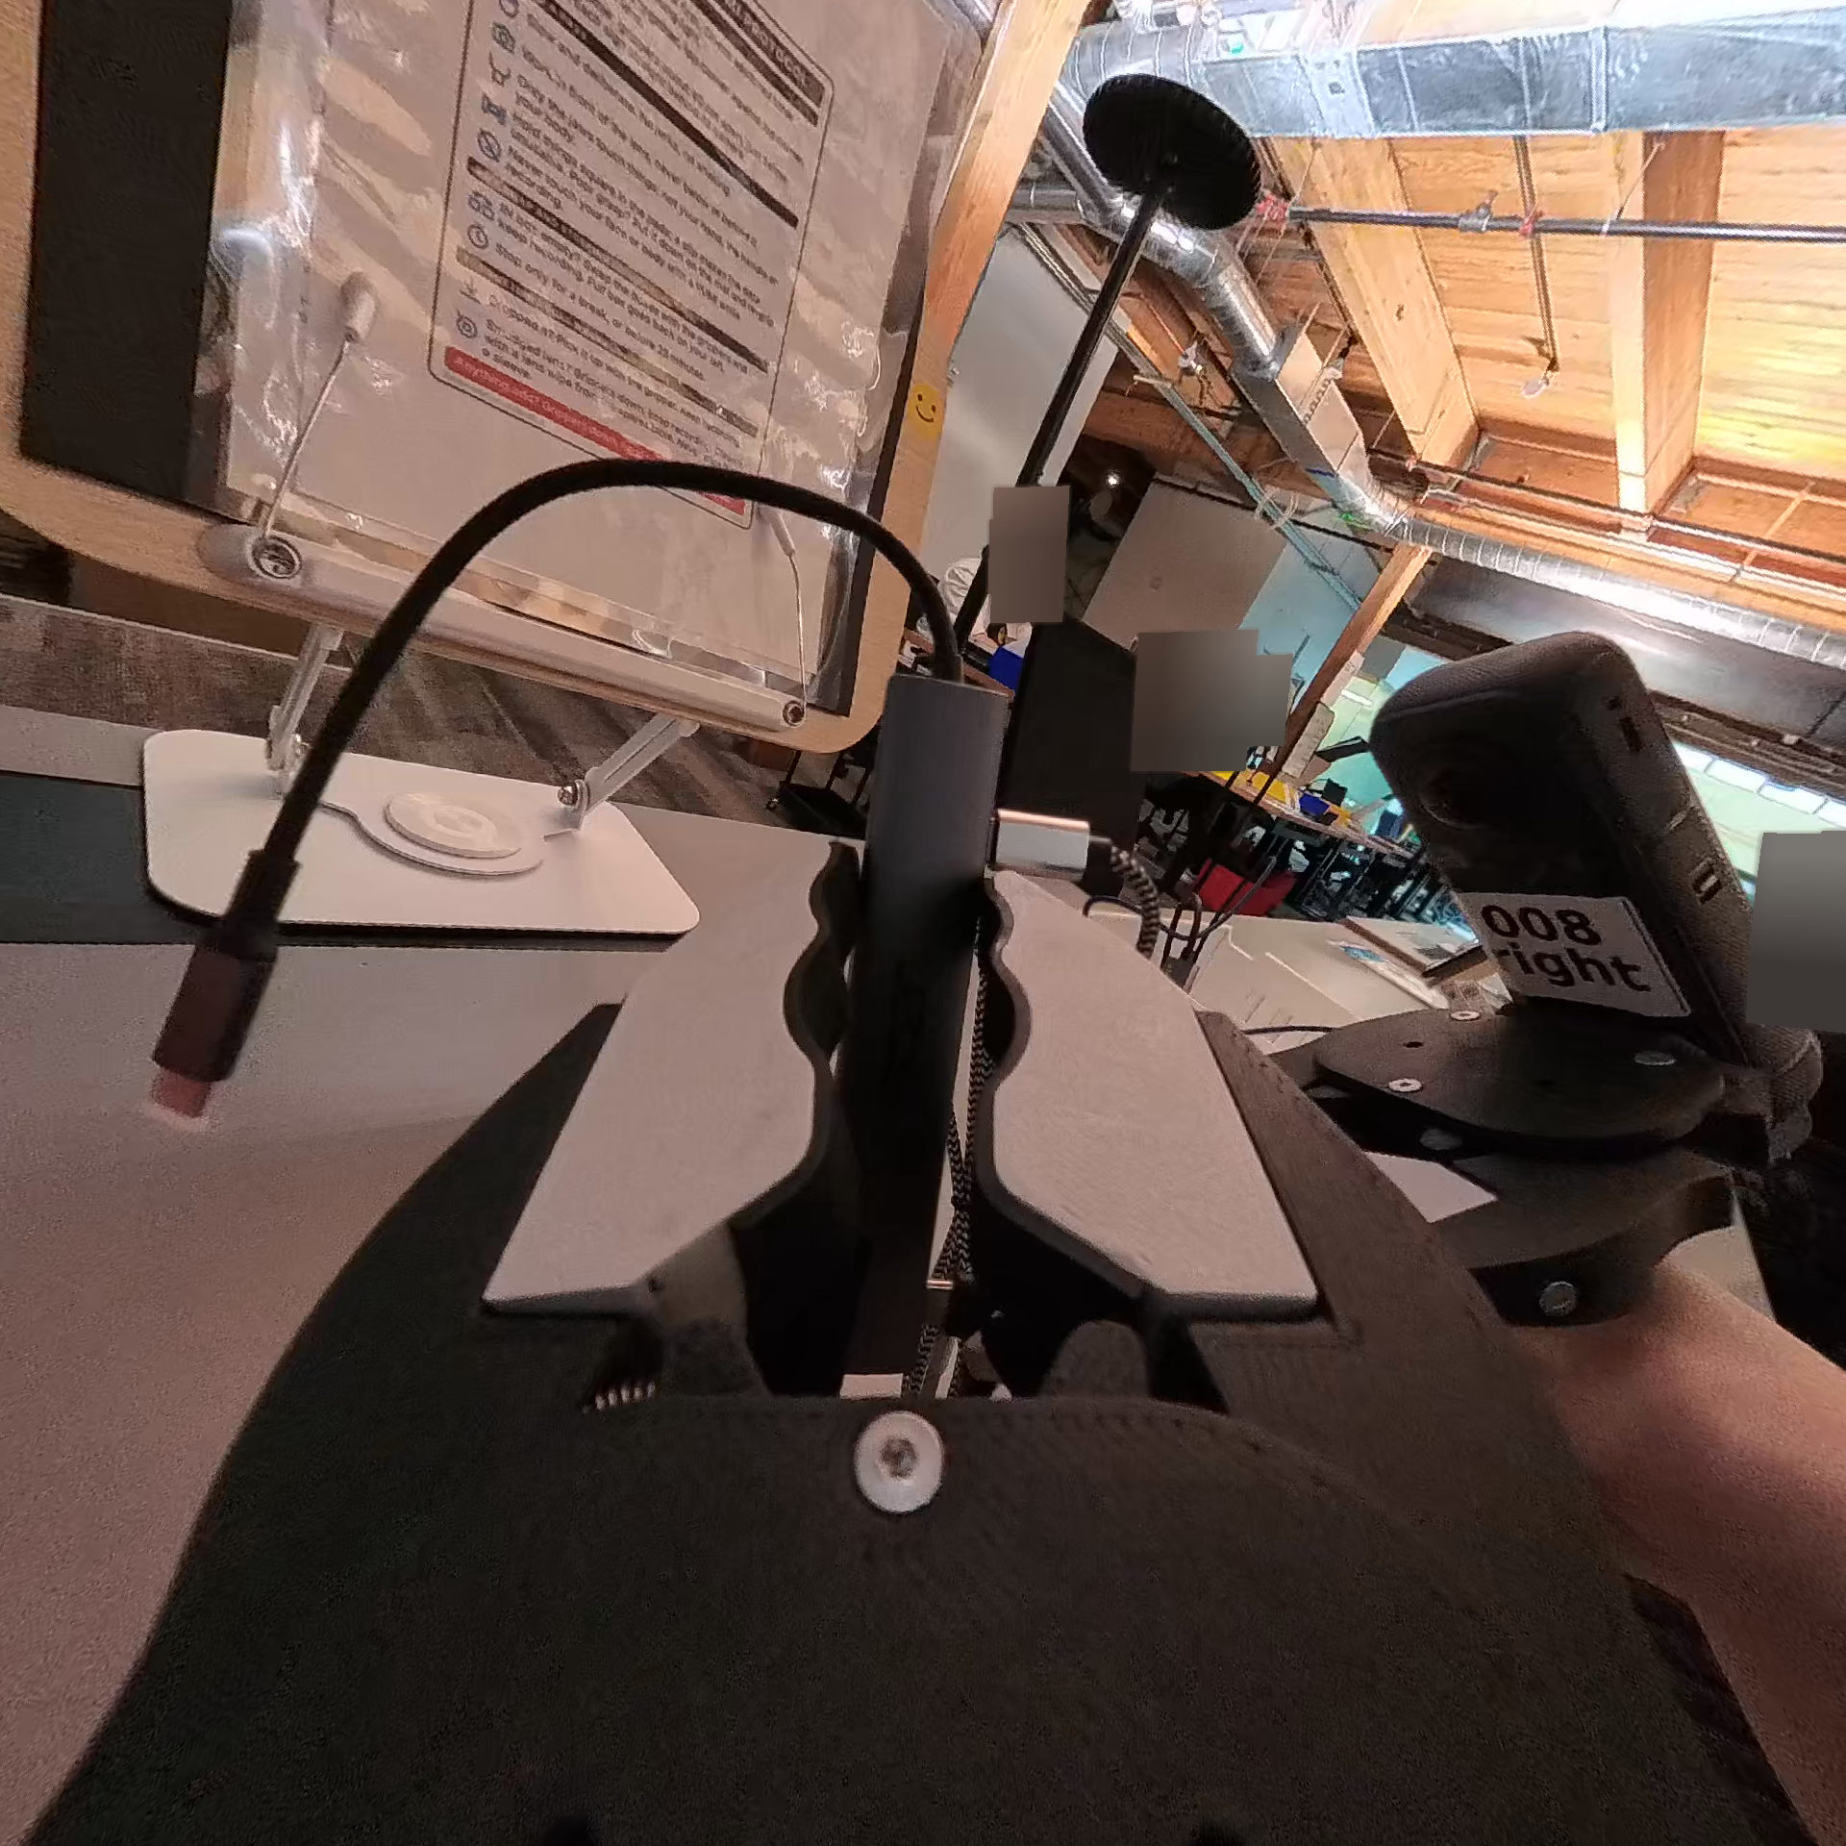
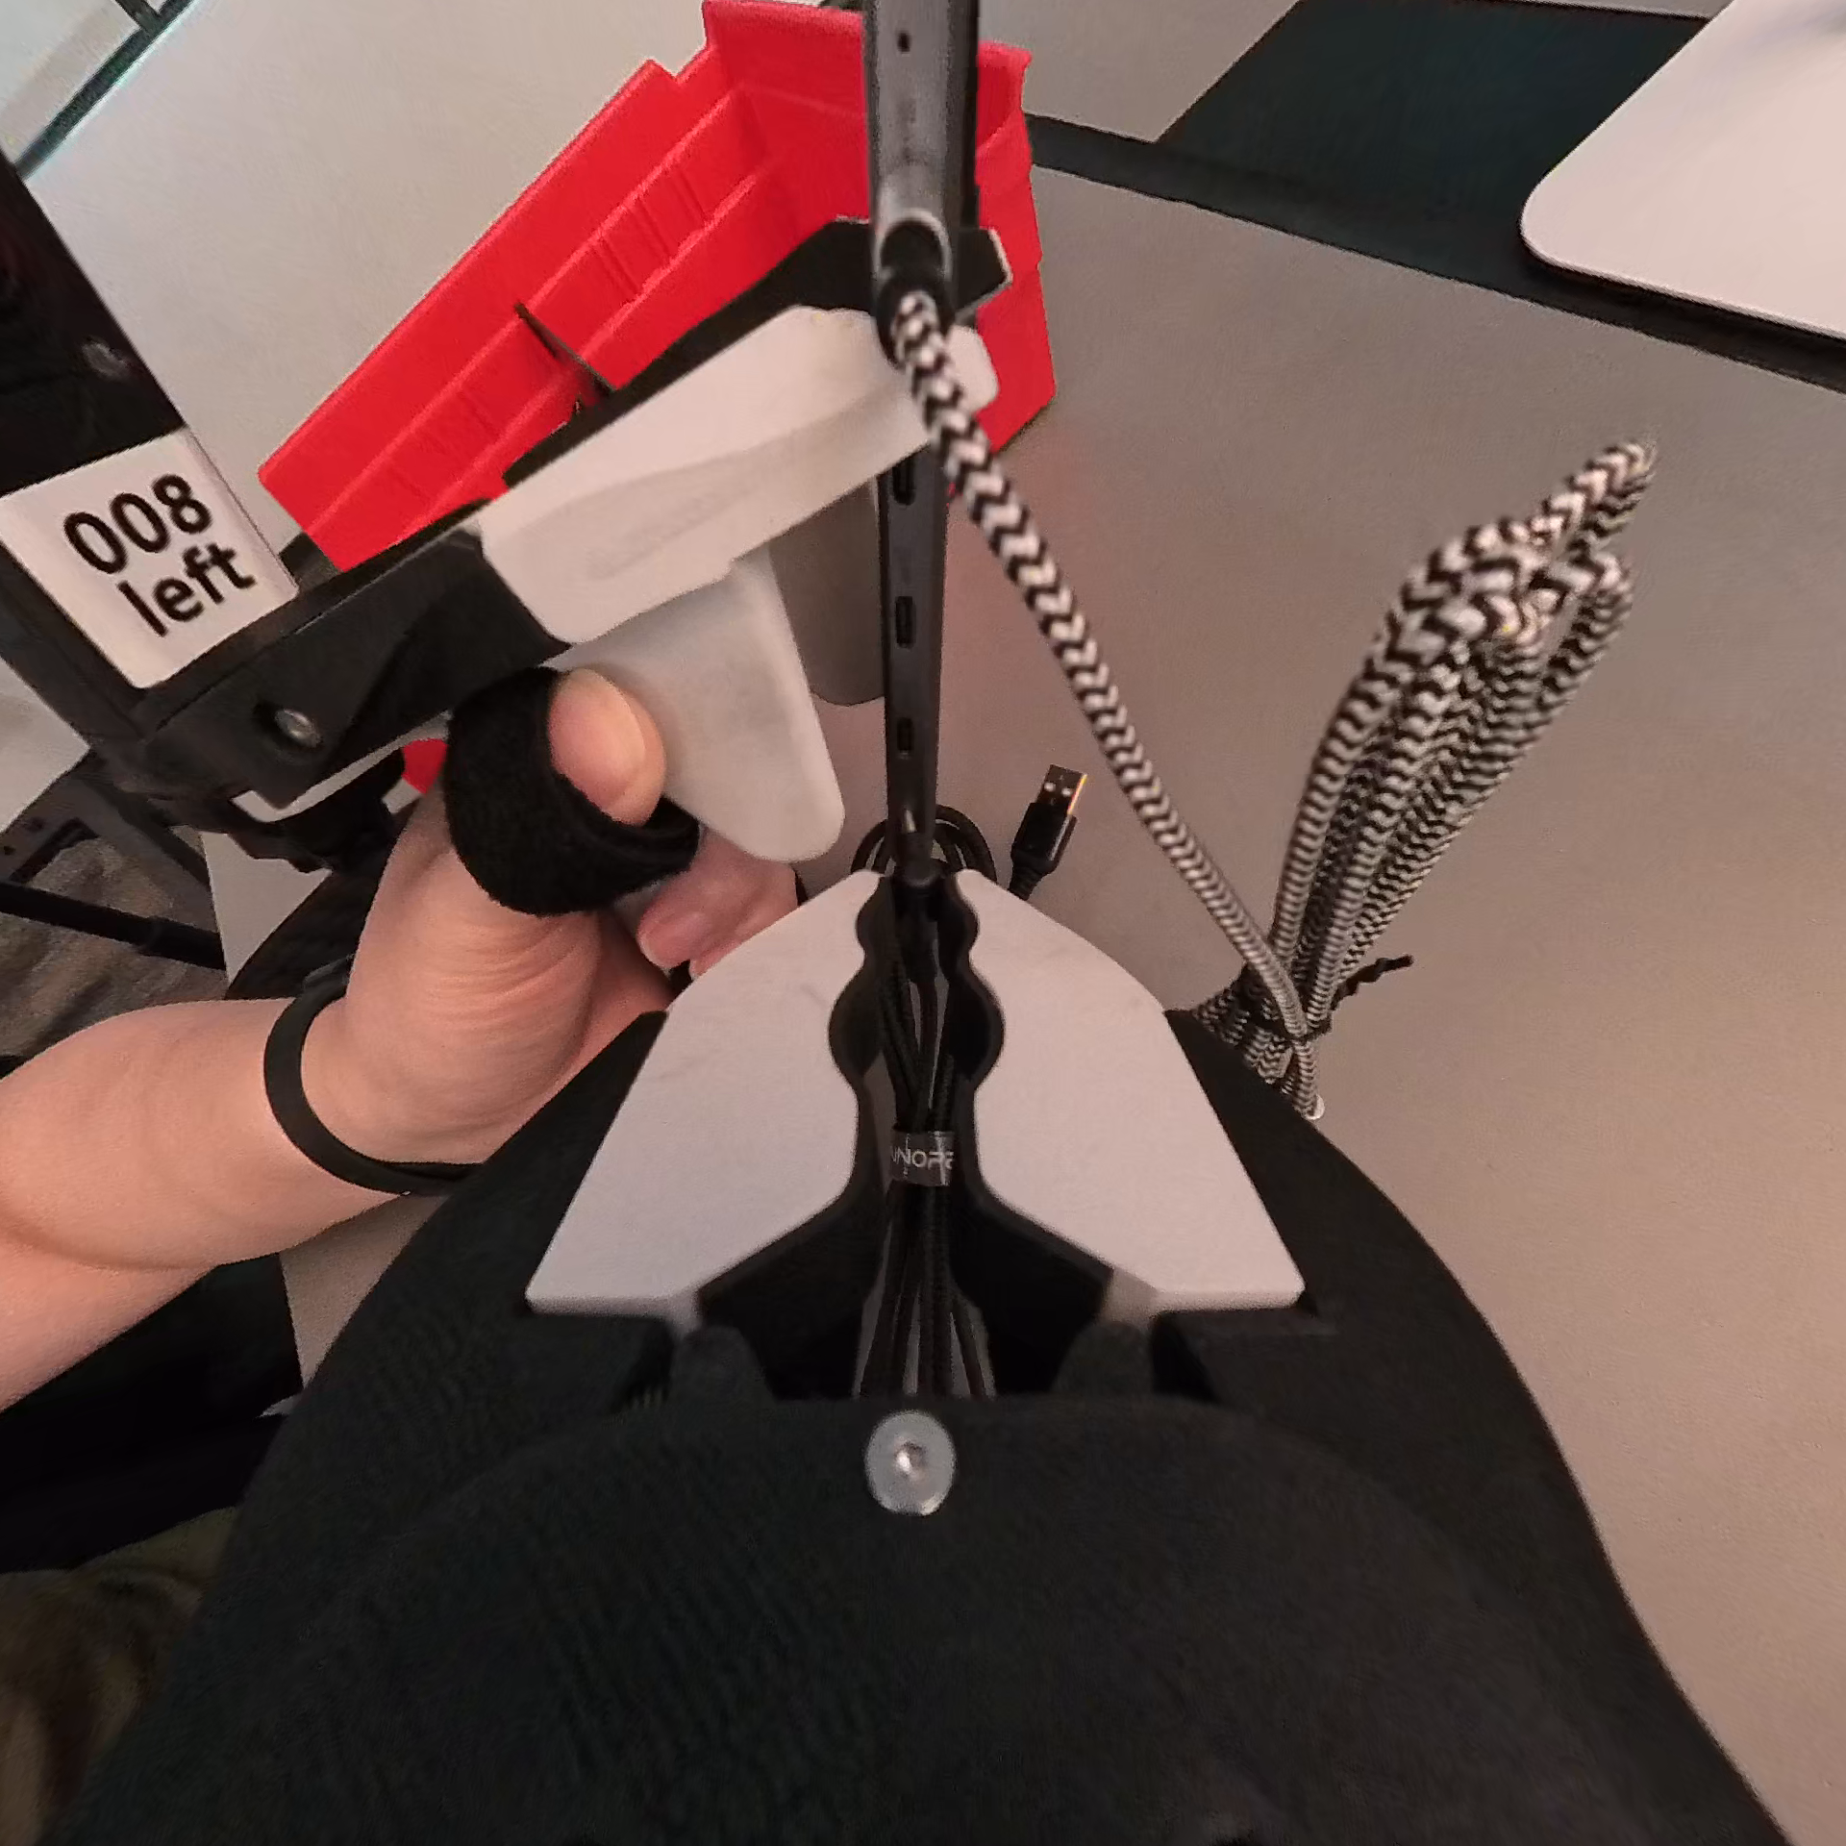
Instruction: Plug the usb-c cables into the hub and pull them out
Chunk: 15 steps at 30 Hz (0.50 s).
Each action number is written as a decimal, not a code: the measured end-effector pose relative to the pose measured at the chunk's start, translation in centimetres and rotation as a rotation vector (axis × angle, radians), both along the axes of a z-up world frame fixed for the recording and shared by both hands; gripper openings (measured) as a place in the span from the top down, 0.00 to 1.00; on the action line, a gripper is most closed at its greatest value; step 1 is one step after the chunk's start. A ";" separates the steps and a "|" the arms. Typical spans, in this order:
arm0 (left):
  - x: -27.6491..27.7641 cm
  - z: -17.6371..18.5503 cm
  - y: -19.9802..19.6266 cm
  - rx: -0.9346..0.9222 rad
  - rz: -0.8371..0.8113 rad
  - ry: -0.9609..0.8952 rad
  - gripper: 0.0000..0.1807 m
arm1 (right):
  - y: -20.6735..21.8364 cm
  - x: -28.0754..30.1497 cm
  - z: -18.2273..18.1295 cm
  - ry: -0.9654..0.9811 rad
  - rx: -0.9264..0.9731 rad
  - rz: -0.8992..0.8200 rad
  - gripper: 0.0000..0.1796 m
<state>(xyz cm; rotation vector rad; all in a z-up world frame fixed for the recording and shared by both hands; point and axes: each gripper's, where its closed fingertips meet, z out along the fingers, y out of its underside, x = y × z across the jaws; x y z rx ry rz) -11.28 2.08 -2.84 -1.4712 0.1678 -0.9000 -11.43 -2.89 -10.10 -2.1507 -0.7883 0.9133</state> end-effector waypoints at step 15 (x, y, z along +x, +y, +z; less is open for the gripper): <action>0.4 2.1 -0.9 0.039 -0.067 -0.036 0.87 | 1.3 0.3 1.5 -0.035 0.254 -0.053 0.96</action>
